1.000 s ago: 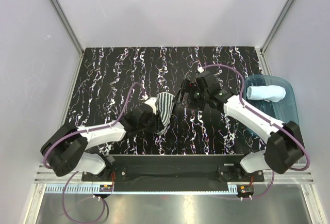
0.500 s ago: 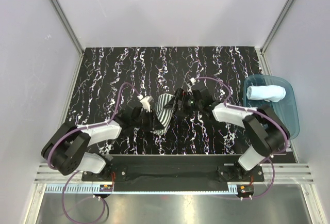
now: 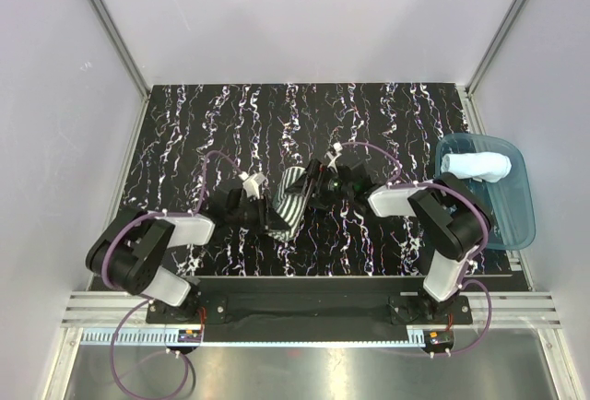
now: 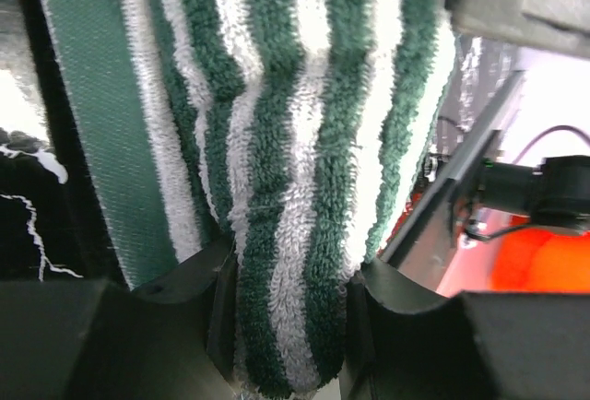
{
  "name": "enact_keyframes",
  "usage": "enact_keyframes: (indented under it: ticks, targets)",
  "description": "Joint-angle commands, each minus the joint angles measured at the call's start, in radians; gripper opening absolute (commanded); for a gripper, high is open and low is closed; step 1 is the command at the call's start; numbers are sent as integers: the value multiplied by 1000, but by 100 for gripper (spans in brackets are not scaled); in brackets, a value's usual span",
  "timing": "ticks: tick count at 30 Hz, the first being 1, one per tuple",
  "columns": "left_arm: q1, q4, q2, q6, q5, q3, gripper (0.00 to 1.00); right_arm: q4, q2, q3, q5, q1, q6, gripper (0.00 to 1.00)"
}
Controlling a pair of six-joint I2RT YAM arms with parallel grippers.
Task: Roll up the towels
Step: Roll the towel, then place the rolled towel into the container
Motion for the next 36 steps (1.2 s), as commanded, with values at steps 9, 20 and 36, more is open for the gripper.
enact_keyframes:
  ticks: [9, 20, 36]
  targets:
    - [120, 147, 145, -173, 158, -92, 28, 354, 79, -82, -11, 78, 75, 99]
    - [177, 296, 246, -255, 227, -121, 28, 511, 144, -124, -11, 86, 110, 100]
    - [155, 228, 234, -206, 232, -86, 50, 572, 251, -47, -16, 129, 141, 50]
